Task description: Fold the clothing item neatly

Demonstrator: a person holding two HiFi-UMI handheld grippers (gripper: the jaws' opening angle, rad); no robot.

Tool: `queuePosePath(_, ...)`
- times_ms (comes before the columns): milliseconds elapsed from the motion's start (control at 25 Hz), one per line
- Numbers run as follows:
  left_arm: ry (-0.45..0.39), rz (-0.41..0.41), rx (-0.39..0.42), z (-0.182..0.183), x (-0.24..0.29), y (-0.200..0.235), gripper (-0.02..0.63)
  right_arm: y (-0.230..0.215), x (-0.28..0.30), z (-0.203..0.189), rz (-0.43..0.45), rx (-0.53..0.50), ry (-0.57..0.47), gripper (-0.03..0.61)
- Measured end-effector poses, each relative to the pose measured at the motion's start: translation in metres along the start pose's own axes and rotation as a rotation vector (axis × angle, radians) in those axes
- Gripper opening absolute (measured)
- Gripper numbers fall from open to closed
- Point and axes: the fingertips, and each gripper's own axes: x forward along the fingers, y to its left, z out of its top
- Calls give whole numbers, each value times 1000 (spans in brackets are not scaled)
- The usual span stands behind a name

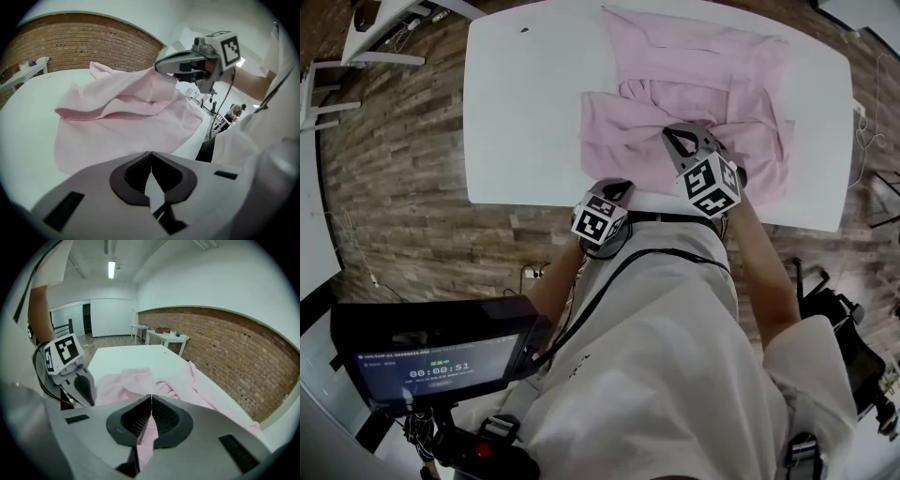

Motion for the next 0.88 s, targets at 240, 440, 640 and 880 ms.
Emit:
queuePosePath(240, 31, 40, -22, 8, 2, -8, 5, -99, 30, -2, -52, -88, 9, 11)
queuePosePath(440, -44, 70, -67, 36, -14, 9, 3, -146, 89, -9, -39, -147, 57, 11)
queuePosePath(640, -90, 121, -96, 76, 3, -2, 3, -184, 117, -55, -21, -170, 92, 11)
queuePosePath(880, -93, 193, -98, 90, 6, 19, 3, -205, 133, -66, -80, -226, 112, 11)
